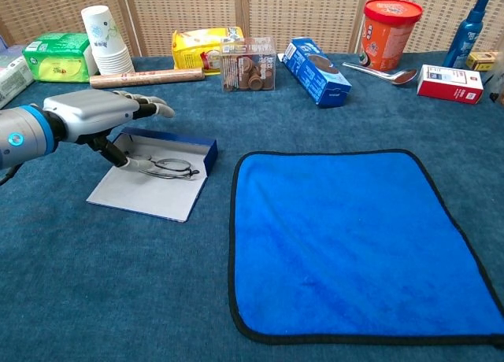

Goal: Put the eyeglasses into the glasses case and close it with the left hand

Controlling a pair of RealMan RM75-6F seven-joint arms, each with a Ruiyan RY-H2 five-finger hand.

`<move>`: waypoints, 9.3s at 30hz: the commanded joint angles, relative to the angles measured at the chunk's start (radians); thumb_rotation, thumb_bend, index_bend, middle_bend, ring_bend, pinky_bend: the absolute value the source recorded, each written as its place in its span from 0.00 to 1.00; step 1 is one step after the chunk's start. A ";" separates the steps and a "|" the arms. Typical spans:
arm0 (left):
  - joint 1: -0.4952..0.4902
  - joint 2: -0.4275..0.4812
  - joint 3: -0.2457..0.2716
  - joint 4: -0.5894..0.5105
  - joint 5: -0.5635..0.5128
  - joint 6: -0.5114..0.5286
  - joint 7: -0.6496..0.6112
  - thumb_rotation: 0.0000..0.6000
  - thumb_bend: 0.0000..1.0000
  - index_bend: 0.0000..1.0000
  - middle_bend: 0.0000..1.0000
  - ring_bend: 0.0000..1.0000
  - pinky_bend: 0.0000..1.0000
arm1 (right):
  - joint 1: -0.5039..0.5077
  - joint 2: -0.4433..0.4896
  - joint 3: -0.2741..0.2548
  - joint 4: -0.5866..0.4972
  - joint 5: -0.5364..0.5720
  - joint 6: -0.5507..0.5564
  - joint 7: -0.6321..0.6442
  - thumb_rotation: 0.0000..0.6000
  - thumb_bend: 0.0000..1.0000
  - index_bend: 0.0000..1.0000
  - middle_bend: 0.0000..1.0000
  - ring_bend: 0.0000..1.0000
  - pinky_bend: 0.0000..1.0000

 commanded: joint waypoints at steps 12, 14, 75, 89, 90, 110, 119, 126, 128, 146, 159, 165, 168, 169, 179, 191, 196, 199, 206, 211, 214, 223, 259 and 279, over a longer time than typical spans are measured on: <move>-0.054 -0.050 -0.040 0.067 -0.032 -0.038 0.035 0.64 0.27 0.00 0.00 0.00 0.00 | -0.011 0.001 0.000 0.003 0.006 0.008 0.006 0.75 0.34 0.10 0.13 0.00 0.09; -0.058 -0.050 -0.044 0.070 -0.037 -0.041 0.038 0.64 0.27 0.00 0.00 0.00 0.00 | -0.011 0.001 0.000 0.004 0.006 0.009 0.008 0.75 0.34 0.10 0.13 0.00 0.09; -0.133 0.179 0.015 -0.223 -0.162 -0.256 -0.133 0.65 0.29 0.06 0.12 0.06 0.12 | -0.004 -0.012 -0.003 -0.014 -0.022 0.014 -0.009 0.79 0.34 0.09 0.13 0.00 0.09; -0.114 0.206 0.049 -0.298 -0.125 -0.235 -0.167 0.65 0.29 0.06 0.09 0.00 0.11 | -0.008 -0.013 -0.008 -0.013 -0.036 0.028 -0.009 0.79 0.34 0.09 0.13 0.00 0.09; -0.115 0.204 0.048 -0.298 -0.121 -0.235 -0.170 0.64 0.29 0.05 0.09 0.00 0.11 | -0.009 -0.013 -0.008 -0.014 -0.037 0.030 -0.009 0.79 0.34 0.09 0.13 0.00 0.09; -0.081 0.260 0.098 -0.438 -0.005 -0.181 -0.182 0.65 0.29 0.05 0.09 0.00 0.11 | -0.009 -0.014 -0.010 -0.019 -0.044 0.035 -0.016 0.79 0.35 0.09 0.13 0.00 0.09; -0.035 0.283 0.132 -0.475 0.062 -0.148 -0.222 0.64 0.29 0.05 0.09 0.00 0.11 | -0.006 -0.011 -0.013 -0.031 -0.056 0.037 -0.031 0.80 0.34 0.09 0.13 0.00 0.09; 0.011 0.301 0.168 -0.502 0.138 -0.112 -0.261 0.64 0.29 0.05 0.09 0.00 0.10 | -0.008 -0.012 -0.017 -0.037 -0.070 0.047 -0.042 0.79 0.34 0.09 0.13 0.00 0.09; 0.019 0.304 0.173 -0.506 0.156 -0.106 -0.268 0.65 0.29 0.05 0.09 0.00 0.10 | -0.009 -0.012 -0.018 -0.038 -0.072 0.050 -0.044 0.79 0.34 0.09 0.13 0.00 0.09; 0.078 0.322 0.230 -0.546 0.270 -0.068 -0.302 0.65 0.29 0.05 0.09 0.00 0.10 | -0.021 -0.021 -0.033 -0.028 -0.090 0.069 -0.049 0.79 0.34 0.09 0.13 0.00 0.09; 0.138 0.350 0.277 -0.575 0.350 -0.006 -0.324 0.65 0.29 0.05 0.09 0.00 0.10 | -0.016 -0.025 -0.042 -0.022 -0.114 0.070 -0.053 0.79 0.34 0.09 0.13 0.00 0.09; 0.165 0.367 0.299 -0.585 0.378 0.020 -0.333 0.65 0.29 0.04 0.09 0.00 0.10 | -0.011 -0.028 -0.048 -0.017 -0.127 0.066 -0.057 0.80 0.35 0.09 0.13 0.00 0.09; 0.191 0.381 0.323 -0.592 0.398 0.043 -0.342 0.65 0.29 0.04 0.09 0.00 0.10 | -0.009 -0.033 -0.053 -0.009 -0.134 0.065 -0.051 0.80 0.34 0.09 0.13 0.00 0.09; 0.196 0.381 0.326 -0.591 0.403 0.046 -0.344 0.65 0.29 0.04 0.09 0.00 0.10 | -0.008 -0.033 -0.053 -0.008 -0.136 0.065 -0.049 0.79 0.34 0.09 0.13 0.00 0.09; 0.228 0.386 0.348 -0.602 0.452 0.069 -0.334 0.64 0.29 0.04 0.09 0.00 0.09 | -0.010 -0.040 -0.064 0.021 -0.145 0.072 -0.026 0.79 0.34 0.09 0.13 0.00 0.09; 0.266 0.399 0.371 -0.618 0.488 0.095 -0.325 0.65 0.29 0.04 0.08 0.00 0.09 | -0.016 -0.052 -0.073 0.054 -0.152 0.087 0.000 0.79 0.34 0.08 0.13 0.00 0.09; 0.280 0.398 0.379 -0.616 0.499 0.102 -0.328 0.64 0.29 0.04 0.08 0.00 0.09 | -0.014 -0.054 -0.074 0.059 -0.153 0.087 0.004 0.79 0.34 0.08 0.13 0.00 0.09; 0.287 0.397 0.381 -0.614 0.505 0.106 -0.334 0.64 0.29 0.04 0.08 0.00 0.09 | -0.014 -0.054 -0.075 0.063 -0.154 0.087 0.006 0.79 0.34 0.08 0.13 0.00 0.09; 0.292 0.396 0.379 -0.613 0.519 0.105 -0.338 0.65 0.29 0.03 0.08 0.00 0.09 | -0.016 -0.055 -0.077 0.069 -0.153 0.091 0.013 0.79 0.34 0.08 0.13 0.00 0.09; 0.288 0.389 0.375 -0.617 0.524 0.090 -0.332 0.65 0.29 0.03 0.08 0.00 0.09 | -0.020 -0.055 -0.078 0.075 -0.150 0.097 0.020 0.80 0.34 0.08 0.13 0.00 0.09; 0.286 0.387 0.373 -0.619 0.523 0.081 -0.328 0.65 0.29 0.03 0.08 0.00 0.09 | -0.023 -0.056 -0.079 0.081 -0.147 0.099 0.025 0.79 0.34 0.08 0.13 0.00 0.09; 0.301 0.395 0.369 -0.622 0.528 0.102 -0.326 0.65 0.29 0.03 0.08 0.00 0.09 | -0.023 -0.057 -0.078 0.084 -0.147 0.101 0.031 0.79 0.34 0.08 0.13 0.00 0.09; 0.802 0.171 0.435 -0.171 0.817 0.758 -0.098 1.00 0.29 0.00 0.00 0.00 0.01 | 0.106 -0.080 -0.053 0.077 -0.171 -0.032 0.002 0.79 0.34 0.07 0.13 0.00 0.09; 0.893 0.028 0.423 0.190 0.911 0.886 -0.093 1.00 0.29 0.00 0.00 0.00 0.00 | 0.097 -0.098 -0.077 0.182 -0.186 0.031 0.108 0.80 0.34 0.07 0.13 0.00 0.09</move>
